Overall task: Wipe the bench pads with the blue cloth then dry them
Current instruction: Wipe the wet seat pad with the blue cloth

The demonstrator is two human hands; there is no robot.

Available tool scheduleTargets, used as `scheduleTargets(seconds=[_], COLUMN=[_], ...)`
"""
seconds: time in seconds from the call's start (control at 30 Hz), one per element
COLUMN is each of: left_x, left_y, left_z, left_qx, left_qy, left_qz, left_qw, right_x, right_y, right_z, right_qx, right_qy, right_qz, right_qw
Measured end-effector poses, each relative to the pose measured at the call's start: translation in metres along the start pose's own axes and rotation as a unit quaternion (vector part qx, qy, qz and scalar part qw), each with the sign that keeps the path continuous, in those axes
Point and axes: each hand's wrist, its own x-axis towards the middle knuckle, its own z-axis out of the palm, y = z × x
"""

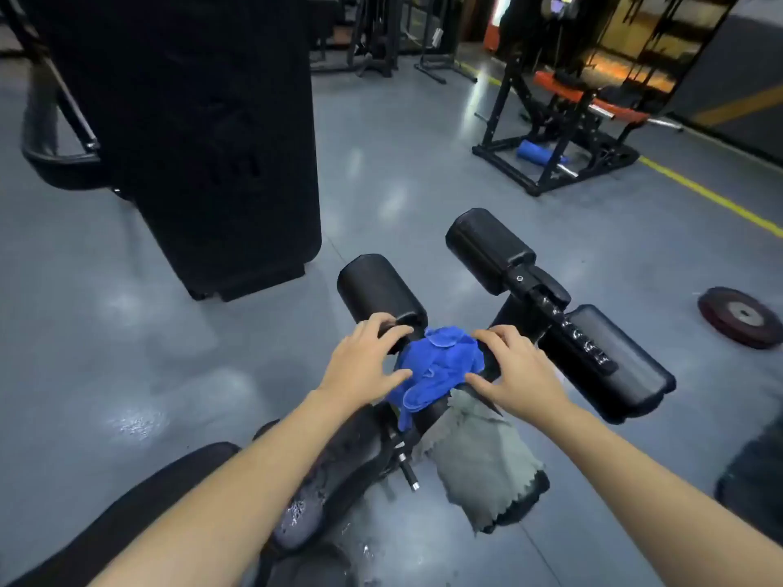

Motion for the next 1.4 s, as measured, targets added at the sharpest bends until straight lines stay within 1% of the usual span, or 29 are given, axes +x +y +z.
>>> scheduleTargets(seconds=[0.03,0.1,0.13,0.27,0.37,0.5,0.67,0.77,0.97,1.17,1.27,1.4], left_x=[0.007,0.018,0.019,0.026,0.031,0.032,0.011,-0.013,-0.082,-0.162,-0.196,-0.229], left_y=[0.0,-0.002,-0.001,-0.017,-0.016,-0.007,-0.011,-0.027,-0.074,-0.129,-0.157,-0.189], left_z=[0.011,0.032,0.041,0.065,0.071,0.074,0.065,0.042,-0.011,-0.031,-0.024,0.001], left_qx=[-0.005,-0.013,-0.017,-0.032,-0.079,-0.113,-0.112,-0.115,-0.093,-0.077,-0.087,-0.072], left_qy=[-0.014,-0.053,-0.086,-0.137,-0.149,-0.114,-0.066,-0.028,0.022,0.047,0.057,0.092], left_qz=[-0.006,-0.046,-0.066,-0.104,-0.125,-0.132,-0.114,-0.111,-0.123,-0.107,-0.1,-0.097], left_qw=[1.0,0.997,0.994,0.985,0.978,0.978,0.985,0.987,0.988,0.99,0.99,0.988], right_x=[0.01,0.028,0.034,0.058,0.067,0.065,0.061,0.054,0.026,-0.005,-0.021,-0.029], right_y=[0.006,0.015,0.016,0.02,0.021,0.017,-0.004,-0.036,-0.121,-0.194,-0.219,-0.234], right_z=[0.008,0.022,0.029,0.053,0.063,0.074,0.07,0.063,0.072,0.113,0.144,0.193], right_qx=[0.011,0.027,0.038,0.057,0.085,0.112,0.094,0.114,0.165,0.194,0.206,0.223], right_qy=[-0.012,-0.047,-0.079,-0.11,-0.128,-0.1,-0.05,-0.017,0.006,0.01,0.016,0.015], right_qz=[-0.001,0.009,0.015,0.013,0.017,0.008,-0.047,-0.085,-0.139,-0.158,-0.167,-0.177], right_qw=[1.0,0.999,0.996,0.992,0.988,0.989,0.993,0.99,0.976,0.968,0.964,0.958])
